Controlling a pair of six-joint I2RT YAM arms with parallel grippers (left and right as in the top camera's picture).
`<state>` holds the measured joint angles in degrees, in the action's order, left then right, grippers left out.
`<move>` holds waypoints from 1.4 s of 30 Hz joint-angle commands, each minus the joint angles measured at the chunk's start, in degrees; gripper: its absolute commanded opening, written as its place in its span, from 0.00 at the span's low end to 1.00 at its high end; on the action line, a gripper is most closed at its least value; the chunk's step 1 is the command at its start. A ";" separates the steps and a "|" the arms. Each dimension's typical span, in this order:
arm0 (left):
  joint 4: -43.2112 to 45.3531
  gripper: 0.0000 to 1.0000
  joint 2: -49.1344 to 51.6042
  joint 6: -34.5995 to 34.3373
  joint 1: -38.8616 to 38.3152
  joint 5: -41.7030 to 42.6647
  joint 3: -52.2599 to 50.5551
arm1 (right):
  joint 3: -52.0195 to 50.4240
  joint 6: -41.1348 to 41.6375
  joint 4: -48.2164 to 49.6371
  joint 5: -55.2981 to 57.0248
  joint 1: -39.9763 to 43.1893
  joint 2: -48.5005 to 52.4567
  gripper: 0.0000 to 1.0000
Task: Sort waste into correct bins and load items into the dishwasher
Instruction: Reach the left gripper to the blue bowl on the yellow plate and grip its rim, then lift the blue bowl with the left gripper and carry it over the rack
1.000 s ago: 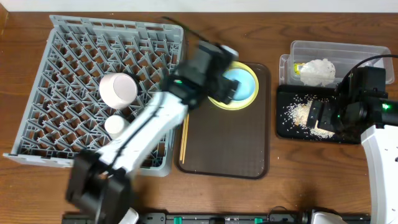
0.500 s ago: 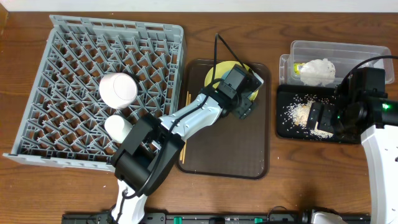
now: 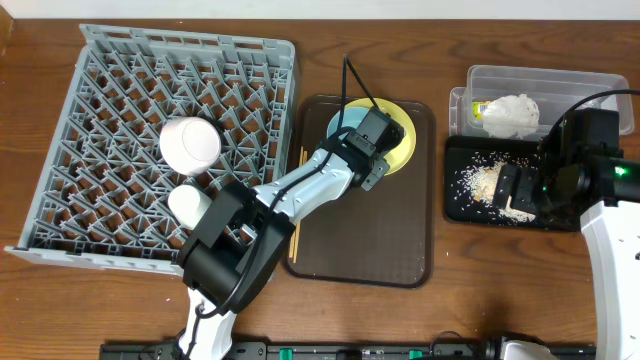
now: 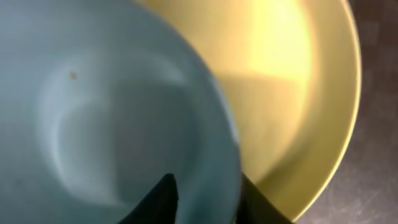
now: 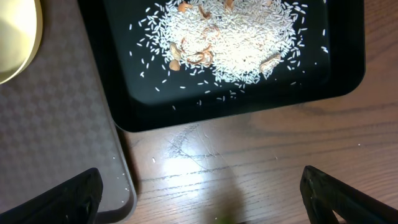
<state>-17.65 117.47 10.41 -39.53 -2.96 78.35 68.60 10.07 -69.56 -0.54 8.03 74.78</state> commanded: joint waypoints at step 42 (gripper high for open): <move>-2.08 0.06 -14.10 -21.53 46.93 73.79 0.26 | 0.98 0.57 -0.07 0.31 0.63 -0.31 0.99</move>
<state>-20.14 99.48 -7.86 3.86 61.04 78.39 68.60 10.07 -69.56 -0.54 8.03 74.78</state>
